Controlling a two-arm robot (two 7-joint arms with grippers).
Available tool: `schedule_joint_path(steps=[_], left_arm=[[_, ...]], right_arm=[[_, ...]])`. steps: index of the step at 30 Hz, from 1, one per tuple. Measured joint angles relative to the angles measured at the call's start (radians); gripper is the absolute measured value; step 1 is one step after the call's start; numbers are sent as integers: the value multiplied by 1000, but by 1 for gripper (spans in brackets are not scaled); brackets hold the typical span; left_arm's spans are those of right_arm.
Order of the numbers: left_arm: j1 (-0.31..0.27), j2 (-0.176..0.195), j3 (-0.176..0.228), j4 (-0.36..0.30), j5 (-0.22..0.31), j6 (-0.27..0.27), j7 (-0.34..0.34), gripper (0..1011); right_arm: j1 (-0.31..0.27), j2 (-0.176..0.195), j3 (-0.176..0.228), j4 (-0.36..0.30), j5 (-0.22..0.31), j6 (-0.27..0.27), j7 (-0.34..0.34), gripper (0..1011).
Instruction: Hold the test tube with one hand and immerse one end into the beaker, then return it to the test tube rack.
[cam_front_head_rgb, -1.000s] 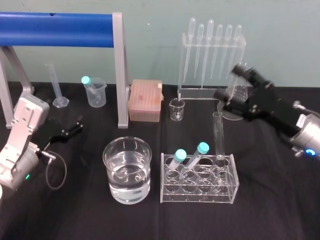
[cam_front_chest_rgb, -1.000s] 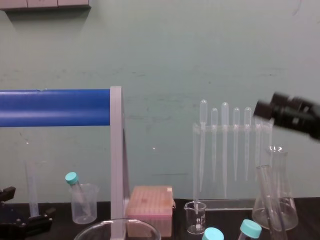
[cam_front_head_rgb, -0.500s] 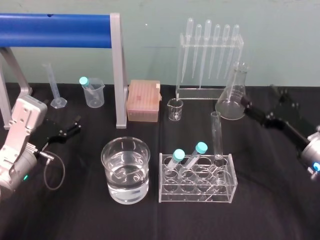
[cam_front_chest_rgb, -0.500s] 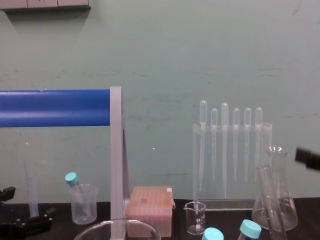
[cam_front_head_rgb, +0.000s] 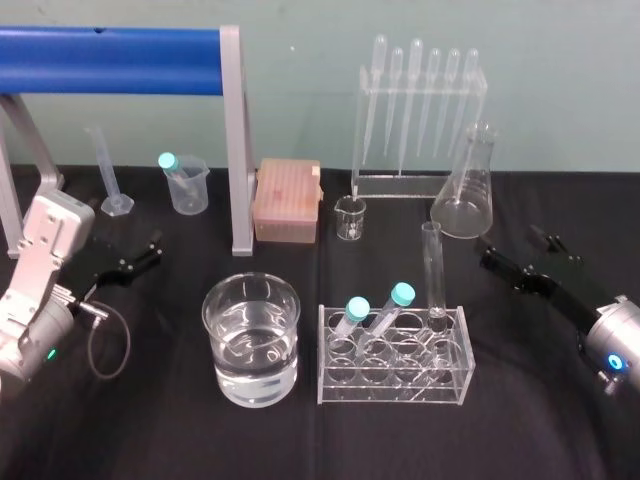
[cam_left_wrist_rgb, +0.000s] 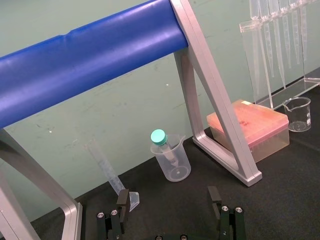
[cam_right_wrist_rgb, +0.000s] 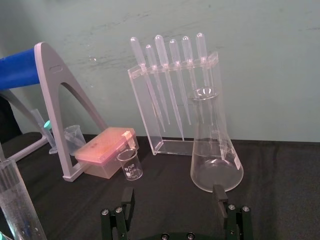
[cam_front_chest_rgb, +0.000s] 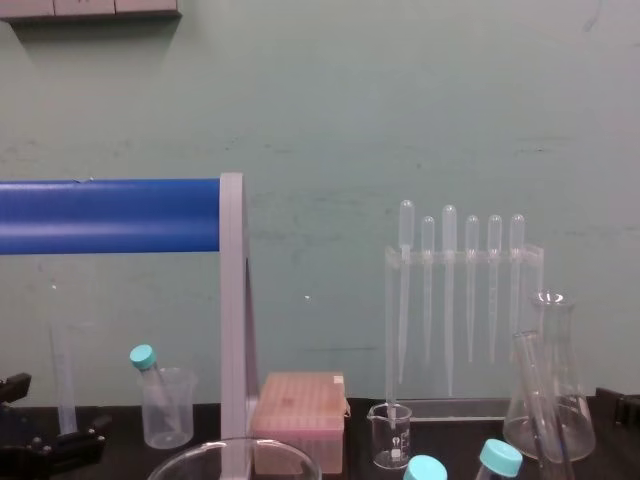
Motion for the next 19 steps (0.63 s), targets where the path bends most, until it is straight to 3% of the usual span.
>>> schedule_joint_path(steps=[19], left_arm=[[0, 0, 0, 0, 0, 0, 0, 1000]], right_arm=[[-1, 5, -1, -7, -2, -3, -1, 1000]])
